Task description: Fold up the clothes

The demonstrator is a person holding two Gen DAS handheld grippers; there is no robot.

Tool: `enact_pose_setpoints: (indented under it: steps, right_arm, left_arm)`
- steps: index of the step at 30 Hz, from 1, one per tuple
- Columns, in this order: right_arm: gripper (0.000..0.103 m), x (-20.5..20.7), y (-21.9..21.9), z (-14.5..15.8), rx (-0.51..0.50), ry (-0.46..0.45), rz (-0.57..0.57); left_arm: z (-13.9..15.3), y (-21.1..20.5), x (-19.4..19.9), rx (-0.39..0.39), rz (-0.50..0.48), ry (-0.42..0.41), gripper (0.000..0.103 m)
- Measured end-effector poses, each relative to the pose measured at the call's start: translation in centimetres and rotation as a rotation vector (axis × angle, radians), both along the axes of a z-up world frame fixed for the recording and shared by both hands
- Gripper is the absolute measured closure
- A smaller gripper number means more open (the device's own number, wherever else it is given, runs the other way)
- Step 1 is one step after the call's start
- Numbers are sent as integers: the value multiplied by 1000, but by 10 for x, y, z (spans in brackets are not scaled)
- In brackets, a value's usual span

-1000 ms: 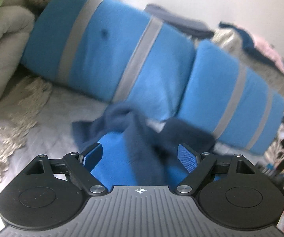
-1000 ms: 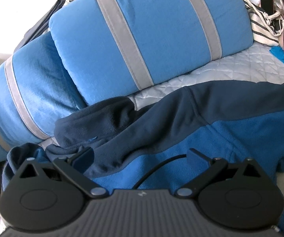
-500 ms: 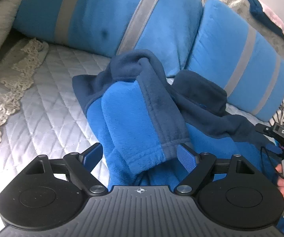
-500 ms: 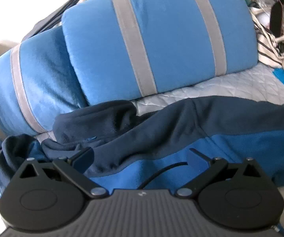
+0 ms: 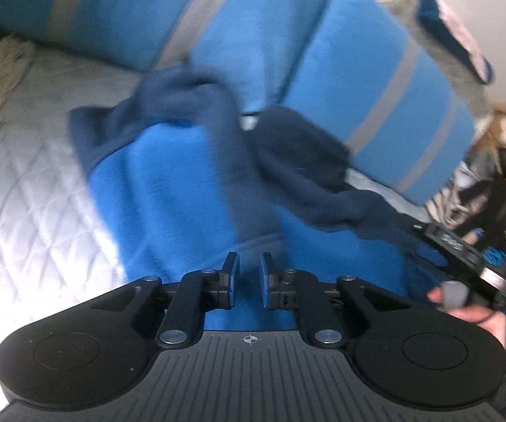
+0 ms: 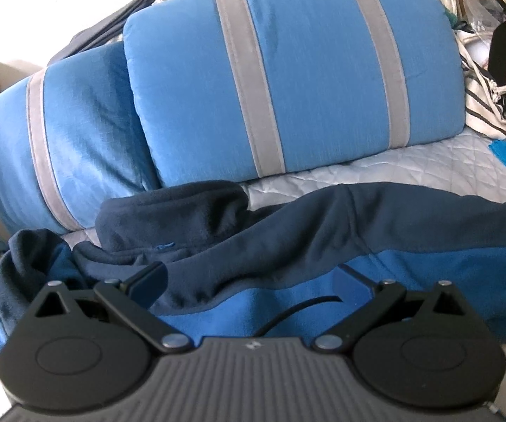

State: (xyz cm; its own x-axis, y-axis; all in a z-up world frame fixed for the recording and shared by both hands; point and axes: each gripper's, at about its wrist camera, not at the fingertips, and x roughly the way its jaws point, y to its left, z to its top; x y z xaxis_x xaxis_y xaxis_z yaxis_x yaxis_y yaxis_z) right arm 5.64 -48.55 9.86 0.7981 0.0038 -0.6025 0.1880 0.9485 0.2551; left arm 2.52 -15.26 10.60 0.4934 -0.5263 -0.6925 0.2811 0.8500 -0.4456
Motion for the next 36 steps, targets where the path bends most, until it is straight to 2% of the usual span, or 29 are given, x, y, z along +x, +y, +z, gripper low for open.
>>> enact_pose_setpoints:
  steps: [4,6,7,8,11,12,21,26,31,36]
  right_arm:
    - [0,0,-1,0,3,-1,1]
    - [0,1,-2,0,11,7,-3]
    - [0,1,-3,-1,17,11,-5]
    - [0,1,-4,-1,24,13,-7]
    - [0,1,-5,-1,33,11,-9]
    - [0,0,-4,0,31,7,-7]
    - [0,-1,-4,3,45,-2,8]
    - [0,0,-3,2,46,3,8]
    - [0,0,-3,3,46,3,13]
    - [0,1,-3,2,49,9,16]
  left_arm:
    - [7,-22,0,86,-19,-41,89]
    - [8,-27,0,135,-16,-63,85]
    - [8,-29,0,156,-13,-68,77]
    - [8,-30,0,176,-10,-73,65]
    - [5,-28,-3,230,1,-84,50]
    - [5,-27,-4,247,5,-87,48]
    - [-14,-39,-15,488,-102,-110,46]
    - [-27,-58,-15,648,-163,-157,46]
    - [-25,-69,-6,636,-188,-183,46]
    - [-21,-77,8,546,-184,-174,46]
